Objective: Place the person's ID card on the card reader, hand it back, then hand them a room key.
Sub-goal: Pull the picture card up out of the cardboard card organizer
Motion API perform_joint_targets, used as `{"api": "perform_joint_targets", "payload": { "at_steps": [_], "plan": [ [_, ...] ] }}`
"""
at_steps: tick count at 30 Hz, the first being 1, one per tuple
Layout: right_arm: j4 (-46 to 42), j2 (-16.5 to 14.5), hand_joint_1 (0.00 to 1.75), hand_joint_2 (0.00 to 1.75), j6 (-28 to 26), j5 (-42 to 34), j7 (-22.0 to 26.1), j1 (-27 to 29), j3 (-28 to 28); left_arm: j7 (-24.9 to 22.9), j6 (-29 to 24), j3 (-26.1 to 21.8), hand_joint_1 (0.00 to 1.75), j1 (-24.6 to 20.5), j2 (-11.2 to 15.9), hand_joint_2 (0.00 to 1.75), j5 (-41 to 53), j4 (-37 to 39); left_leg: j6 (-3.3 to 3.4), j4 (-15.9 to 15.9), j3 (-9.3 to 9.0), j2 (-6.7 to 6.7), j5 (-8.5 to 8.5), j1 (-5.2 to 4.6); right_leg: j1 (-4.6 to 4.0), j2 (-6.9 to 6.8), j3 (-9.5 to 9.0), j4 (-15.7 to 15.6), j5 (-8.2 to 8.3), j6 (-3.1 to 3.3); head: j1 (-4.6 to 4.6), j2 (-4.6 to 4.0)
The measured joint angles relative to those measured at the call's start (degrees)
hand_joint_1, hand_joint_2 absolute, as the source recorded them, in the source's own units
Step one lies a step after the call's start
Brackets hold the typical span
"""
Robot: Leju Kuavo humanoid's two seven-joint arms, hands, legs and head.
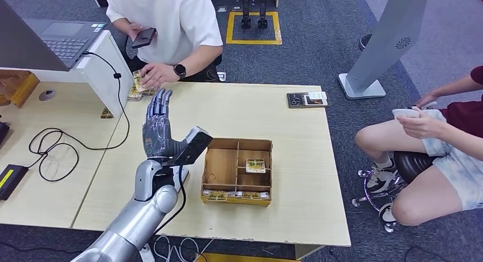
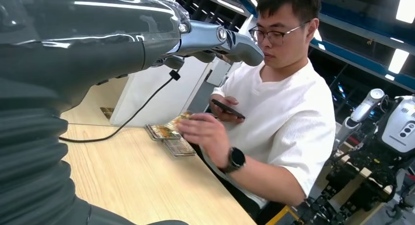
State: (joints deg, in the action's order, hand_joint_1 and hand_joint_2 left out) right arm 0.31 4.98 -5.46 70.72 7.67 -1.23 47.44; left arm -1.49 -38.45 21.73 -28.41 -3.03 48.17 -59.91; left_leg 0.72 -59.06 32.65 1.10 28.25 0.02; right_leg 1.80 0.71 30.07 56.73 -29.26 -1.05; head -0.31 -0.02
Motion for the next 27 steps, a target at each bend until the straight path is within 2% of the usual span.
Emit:
{"api": "perform_joint_targets", "payload": {
  "at_steps": [8, 27],
  "plan": [
    [0.0, 0.1, 0.00, 1.75, -0.1, -0.4, 0.3, 0.6, 0.4, 3.0, 0.4, 0.0, 0.00, 2.3, 1.3, 1.75, -6.9, -2.8, 0.00, 0.0, 0.00, -0.01, 0.00, 0.00, 0.00, 0.01, 0.01, 0.0, 0.00, 0.00, 0.00, 0.00],
    [0.0, 0.2, 0.00, 1.75, 0.1, -3.6, 2.7, 3.3, 2.5, 15.3, 1.7, 1.4, 0.00, 15.2, 10.1, 1.75, -20.8, -19.5, 0.00, 0.0, 0.01, -0.04, 0.01, 0.01, 0.00, 0.03, 0.03, 0.0, -0.01, 0.01, 0.00, 0.00]
  ]
}}
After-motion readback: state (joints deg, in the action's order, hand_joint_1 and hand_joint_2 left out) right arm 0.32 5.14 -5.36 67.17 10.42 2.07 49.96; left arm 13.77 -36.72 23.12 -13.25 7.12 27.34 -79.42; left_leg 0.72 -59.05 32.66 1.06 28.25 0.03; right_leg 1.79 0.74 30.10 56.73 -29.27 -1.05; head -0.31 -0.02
